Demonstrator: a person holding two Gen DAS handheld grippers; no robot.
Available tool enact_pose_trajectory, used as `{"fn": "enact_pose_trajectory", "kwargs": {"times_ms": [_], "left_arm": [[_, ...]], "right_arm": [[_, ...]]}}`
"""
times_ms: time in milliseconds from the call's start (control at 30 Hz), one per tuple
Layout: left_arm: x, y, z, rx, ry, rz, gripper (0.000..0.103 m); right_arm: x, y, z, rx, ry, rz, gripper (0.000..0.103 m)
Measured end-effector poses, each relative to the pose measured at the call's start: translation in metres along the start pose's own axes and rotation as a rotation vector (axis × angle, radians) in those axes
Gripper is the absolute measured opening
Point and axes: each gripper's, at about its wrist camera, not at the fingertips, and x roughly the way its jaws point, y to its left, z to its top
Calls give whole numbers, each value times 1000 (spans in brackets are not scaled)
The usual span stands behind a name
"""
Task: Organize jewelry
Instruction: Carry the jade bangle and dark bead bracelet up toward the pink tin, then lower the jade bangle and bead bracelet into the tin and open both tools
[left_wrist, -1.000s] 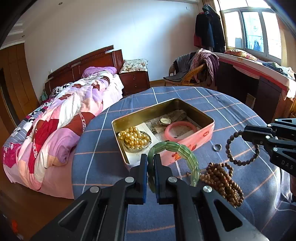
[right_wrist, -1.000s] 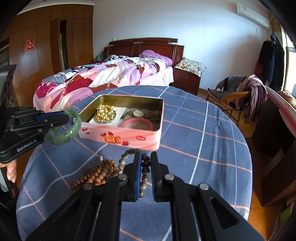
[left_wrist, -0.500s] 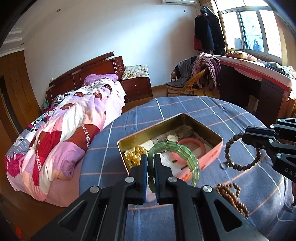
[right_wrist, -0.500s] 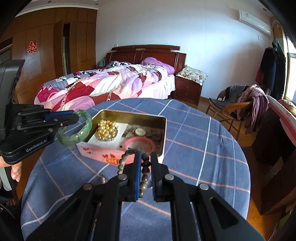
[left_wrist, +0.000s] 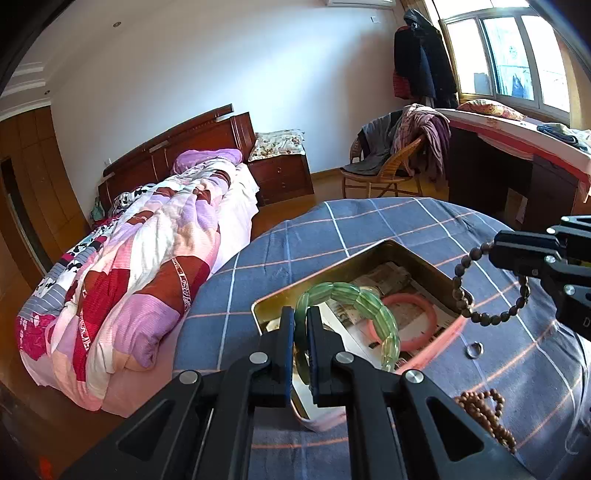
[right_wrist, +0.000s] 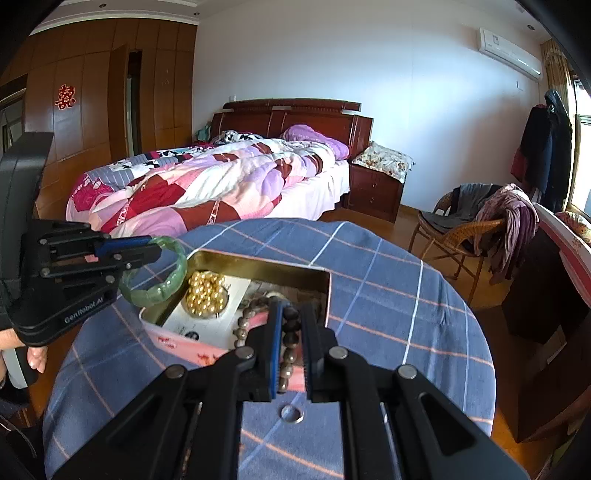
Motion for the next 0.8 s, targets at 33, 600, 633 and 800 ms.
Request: {"fn": "enact_pose_trajectory", "kwargs": {"times_ms": [33, 600, 633, 800], "left_arm": [[2, 1, 1, 1, 1, 4, 6], [36, 10, 11, 5, 31, 41, 6], [37, 10, 12, 5, 33, 41, 6], [46, 7, 10, 11, 50, 39, 6]], "right_arm": [[1, 0, 2, -2, -1, -1, 11], [33, 5, 26, -22, -1, -16, 11], [35, 4, 27, -23, 1, -17, 11], [46, 7, 28, -34, 16, -22, 11]]}}
